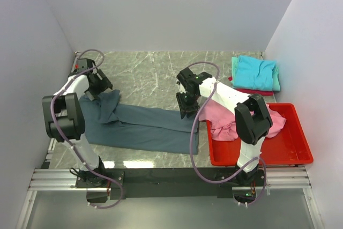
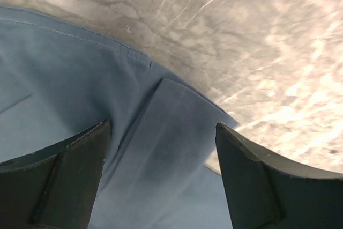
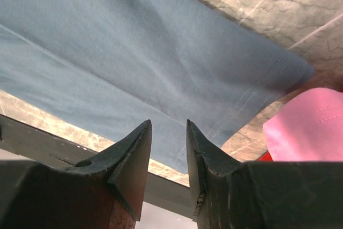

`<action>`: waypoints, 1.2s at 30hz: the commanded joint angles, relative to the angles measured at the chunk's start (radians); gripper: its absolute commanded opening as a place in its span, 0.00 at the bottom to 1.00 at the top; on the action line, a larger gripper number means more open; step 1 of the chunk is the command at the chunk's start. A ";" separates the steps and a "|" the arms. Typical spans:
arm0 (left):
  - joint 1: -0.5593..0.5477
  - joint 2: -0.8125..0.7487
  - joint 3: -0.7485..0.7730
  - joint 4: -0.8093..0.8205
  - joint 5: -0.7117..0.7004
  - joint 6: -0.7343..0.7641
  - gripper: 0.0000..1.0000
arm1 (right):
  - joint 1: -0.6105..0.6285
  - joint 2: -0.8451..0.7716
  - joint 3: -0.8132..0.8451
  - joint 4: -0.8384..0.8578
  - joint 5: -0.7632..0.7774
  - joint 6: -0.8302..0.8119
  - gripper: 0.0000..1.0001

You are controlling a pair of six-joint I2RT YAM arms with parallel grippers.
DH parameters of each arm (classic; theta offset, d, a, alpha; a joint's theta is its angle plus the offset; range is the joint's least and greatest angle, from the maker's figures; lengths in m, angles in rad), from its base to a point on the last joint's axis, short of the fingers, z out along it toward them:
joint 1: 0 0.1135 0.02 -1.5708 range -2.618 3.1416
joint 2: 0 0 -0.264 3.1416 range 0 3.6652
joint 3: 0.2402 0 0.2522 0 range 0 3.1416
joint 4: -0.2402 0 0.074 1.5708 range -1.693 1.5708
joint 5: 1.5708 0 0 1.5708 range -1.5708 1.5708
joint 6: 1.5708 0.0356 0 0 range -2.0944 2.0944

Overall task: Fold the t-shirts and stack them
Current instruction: Fold the tshirt

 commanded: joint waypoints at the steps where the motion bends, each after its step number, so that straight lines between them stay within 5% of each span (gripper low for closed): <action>1: 0.000 0.039 0.043 0.034 0.038 0.048 0.85 | 0.007 0.002 0.003 0.020 -0.017 0.005 0.40; 12: -0.002 0.149 0.141 0.018 0.061 0.025 0.80 | 0.008 0.017 0.006 0.021 -0.020 0.005 0.40; 19: 0.000 0.163 0.188 0.000 0.074 0.028 0.63 | 0.010 0.019 -0.008 0.032 -0.023 0.008 0.40; 36: -0.032 0.050 0.099 0.109 0.036 0.005 0.67 | 0.020 0.037 -0.001 0.028 -0.028 0.001 0.40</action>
